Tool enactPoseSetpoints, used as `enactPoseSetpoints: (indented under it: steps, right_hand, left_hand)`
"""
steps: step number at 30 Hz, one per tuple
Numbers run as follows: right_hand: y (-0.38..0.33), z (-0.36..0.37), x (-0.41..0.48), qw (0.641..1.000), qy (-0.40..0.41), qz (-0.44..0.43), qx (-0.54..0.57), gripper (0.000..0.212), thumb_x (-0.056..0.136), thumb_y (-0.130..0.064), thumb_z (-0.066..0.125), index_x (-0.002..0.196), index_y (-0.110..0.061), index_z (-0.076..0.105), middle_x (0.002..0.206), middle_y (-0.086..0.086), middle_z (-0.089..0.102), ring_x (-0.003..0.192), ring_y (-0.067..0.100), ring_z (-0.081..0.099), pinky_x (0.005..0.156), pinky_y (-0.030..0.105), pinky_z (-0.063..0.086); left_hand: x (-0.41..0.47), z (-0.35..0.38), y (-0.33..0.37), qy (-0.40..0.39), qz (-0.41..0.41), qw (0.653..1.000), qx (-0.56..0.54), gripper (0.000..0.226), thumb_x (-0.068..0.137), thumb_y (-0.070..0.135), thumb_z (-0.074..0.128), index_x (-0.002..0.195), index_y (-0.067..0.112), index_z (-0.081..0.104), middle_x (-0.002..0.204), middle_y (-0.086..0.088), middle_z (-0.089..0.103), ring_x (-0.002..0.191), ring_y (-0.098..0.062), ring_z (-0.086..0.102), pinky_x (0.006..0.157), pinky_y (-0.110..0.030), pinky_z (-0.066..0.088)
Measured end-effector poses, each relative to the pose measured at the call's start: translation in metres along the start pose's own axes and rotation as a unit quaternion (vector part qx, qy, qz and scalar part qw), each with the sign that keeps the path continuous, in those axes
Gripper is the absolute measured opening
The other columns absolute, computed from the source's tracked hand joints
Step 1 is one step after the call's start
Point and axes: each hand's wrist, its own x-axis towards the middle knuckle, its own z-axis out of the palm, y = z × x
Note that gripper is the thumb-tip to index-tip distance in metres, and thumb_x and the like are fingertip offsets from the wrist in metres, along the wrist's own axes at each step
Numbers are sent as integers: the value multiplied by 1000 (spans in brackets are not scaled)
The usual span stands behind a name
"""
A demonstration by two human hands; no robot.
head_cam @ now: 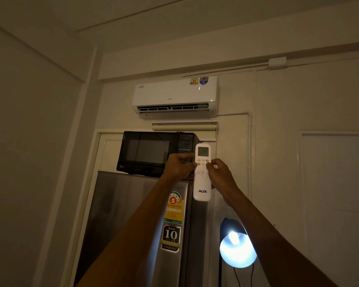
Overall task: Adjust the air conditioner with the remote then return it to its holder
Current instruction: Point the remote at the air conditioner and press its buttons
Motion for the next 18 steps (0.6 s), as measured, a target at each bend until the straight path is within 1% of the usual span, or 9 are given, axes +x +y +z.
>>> enactPoseSetpoints:
  steps: [7,12,18]
  right_hand:
    - [-1,1,1,1000,-1,2,8,33,98,-22,43,125,-4,45,130,20,58,111,35,63,88,44,54]
    - [-1,3,1,1000,-4,0,2,34,98,-23,43,126,-3,45,130,20,58,111,36,63,90,45,54]
    - [-2,3,0,1000,-7,-2,-1,34,98,-23,43,126,-3,45,129,21,58,111,36,63,91,48,54]
  left_hand:
    - [2,-1,0,-4,2,1000,-1,42,92,2,57,134,4,54,130,-21,63,115,-35,65,92,-43,56]
    - [2,-4,0,-6,-5,1000,0,42,92,2,57,134,4,54,132,-21,61,118,-36,64,96,-47,54]
    - [1,-4,-1,-6,-7,1000,6,43,92,3,57,134,4,54,132,-21,61,118,-36,63,96,-48,54]
